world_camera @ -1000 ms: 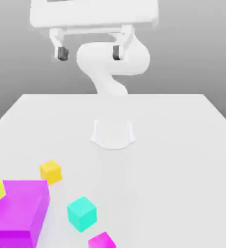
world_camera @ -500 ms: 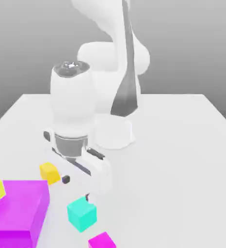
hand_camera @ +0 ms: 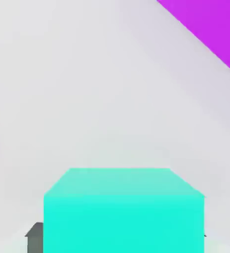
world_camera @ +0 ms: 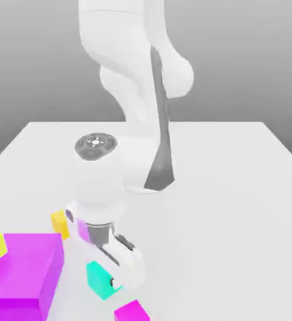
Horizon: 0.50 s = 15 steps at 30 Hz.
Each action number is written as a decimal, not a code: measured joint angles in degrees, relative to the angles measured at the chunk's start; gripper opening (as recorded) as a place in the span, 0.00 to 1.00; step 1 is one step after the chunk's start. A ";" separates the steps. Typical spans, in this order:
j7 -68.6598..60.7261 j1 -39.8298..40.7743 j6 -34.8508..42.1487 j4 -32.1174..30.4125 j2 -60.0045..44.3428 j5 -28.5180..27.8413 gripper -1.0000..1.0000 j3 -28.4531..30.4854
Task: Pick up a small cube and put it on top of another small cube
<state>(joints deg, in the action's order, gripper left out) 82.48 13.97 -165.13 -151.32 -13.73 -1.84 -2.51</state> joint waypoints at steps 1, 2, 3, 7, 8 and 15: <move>-0.24 0.08 1.65 -0.35 2.00 0.31 0.00 -0.15; -0.42 0.16 3.32 -0.72 4.03 0.54 0.00 -0.28; -0.25 0.38 4.82 -1.28 6.07 0.56 0.00 -0.11; 5.46 6.50 7.81 -6.56 14.25 -1.84 0.00 3.69; 6.98 8.36 8.43 -8.00 16.31 -2.38 0.00 4.30; 15.84 18.31 12.59 -18.27 30.88 -3.59 0.00 8.94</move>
<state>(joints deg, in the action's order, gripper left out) 98.32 32.28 -152.54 -169.58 17.15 -5.44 6.43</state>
